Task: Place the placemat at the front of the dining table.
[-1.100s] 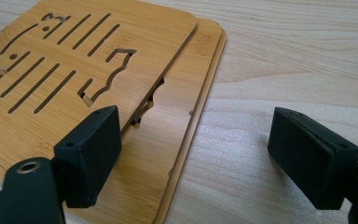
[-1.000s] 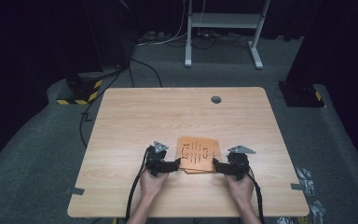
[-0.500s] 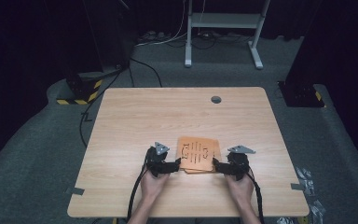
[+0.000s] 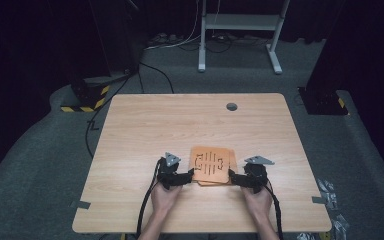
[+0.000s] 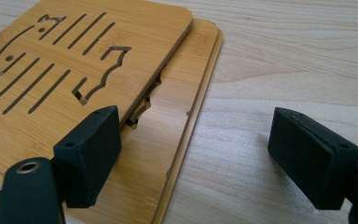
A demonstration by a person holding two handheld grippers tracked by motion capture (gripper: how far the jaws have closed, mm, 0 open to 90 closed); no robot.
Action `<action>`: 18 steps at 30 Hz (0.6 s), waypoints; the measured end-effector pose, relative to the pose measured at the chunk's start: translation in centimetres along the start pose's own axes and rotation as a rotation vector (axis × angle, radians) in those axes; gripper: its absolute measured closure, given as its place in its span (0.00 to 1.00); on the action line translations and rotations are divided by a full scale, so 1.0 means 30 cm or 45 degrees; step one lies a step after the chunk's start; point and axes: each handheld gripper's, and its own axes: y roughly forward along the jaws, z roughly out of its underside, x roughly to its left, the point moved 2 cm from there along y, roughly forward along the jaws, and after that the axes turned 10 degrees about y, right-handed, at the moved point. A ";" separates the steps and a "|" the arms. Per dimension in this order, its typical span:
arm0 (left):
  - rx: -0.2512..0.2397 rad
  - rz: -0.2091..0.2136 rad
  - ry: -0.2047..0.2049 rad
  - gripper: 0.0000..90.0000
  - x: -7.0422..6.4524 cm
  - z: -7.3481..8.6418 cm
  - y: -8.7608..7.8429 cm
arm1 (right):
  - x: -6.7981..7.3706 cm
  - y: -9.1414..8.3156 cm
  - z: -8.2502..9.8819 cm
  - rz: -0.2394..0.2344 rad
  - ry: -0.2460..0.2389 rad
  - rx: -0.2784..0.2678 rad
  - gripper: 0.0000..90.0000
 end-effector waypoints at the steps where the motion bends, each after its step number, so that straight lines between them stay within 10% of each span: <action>1: -0.004 -0.005 0.003 0.26 -0.003 0.000 0.000 | -0.003 0.000 -0.001 0.004 -0.005 -0.003 0.19; 18: 0.027 -0.015 0.017 0.30 -0.009 -0.001 0.004 | 0.000 0.001 0.000 -0.008 0.001 0.007 0.17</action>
